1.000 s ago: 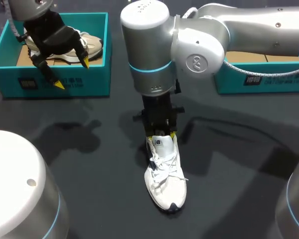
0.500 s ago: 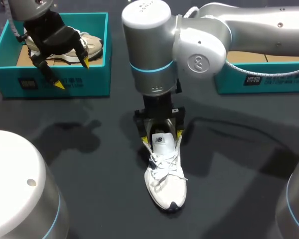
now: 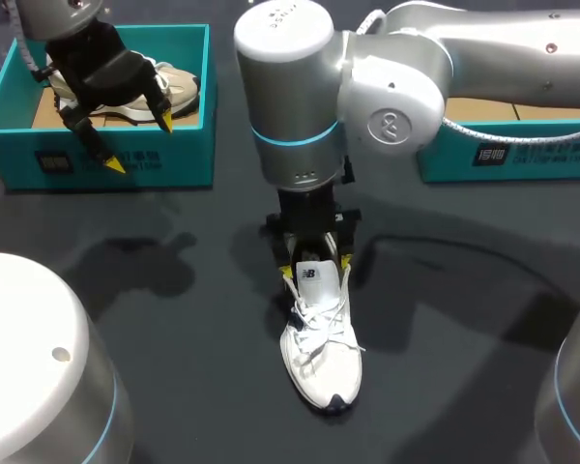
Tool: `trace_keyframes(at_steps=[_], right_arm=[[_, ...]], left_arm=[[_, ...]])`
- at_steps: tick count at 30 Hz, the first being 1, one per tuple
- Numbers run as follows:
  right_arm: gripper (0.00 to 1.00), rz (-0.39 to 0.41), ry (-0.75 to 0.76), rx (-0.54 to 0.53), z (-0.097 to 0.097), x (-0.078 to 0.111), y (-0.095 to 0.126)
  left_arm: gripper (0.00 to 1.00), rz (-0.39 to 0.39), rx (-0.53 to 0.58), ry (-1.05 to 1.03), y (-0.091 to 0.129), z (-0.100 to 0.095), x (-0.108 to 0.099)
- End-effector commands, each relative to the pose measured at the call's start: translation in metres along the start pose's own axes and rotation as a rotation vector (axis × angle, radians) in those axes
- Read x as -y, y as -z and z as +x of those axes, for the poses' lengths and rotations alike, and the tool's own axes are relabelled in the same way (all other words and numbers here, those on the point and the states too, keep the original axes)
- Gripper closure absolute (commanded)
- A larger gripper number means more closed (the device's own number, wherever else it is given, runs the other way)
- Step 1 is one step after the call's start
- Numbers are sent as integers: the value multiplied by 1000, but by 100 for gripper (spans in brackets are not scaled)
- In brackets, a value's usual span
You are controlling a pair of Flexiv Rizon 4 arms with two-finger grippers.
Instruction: Take the shoe out of the shoebox, open the shoe tongue, remove and reinsert the insole, then place the shoe into the shoebox
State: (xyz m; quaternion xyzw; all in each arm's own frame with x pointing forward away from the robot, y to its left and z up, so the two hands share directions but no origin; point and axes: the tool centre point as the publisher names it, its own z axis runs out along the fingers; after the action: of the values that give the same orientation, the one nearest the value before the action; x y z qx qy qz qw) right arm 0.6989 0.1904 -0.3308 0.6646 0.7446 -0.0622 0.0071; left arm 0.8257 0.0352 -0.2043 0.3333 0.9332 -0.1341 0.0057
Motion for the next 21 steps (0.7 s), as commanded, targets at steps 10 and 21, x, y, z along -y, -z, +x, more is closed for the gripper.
trace_keyframes(at_steps=[10,21], right_arm=[[38,-3,-8,2,-1,7,2],[14,-9,-17,2,-2,8,5]], left_arm=[[0,-2,-2,0,0,0,0],[0,-2,-2,0,0,0,0]])
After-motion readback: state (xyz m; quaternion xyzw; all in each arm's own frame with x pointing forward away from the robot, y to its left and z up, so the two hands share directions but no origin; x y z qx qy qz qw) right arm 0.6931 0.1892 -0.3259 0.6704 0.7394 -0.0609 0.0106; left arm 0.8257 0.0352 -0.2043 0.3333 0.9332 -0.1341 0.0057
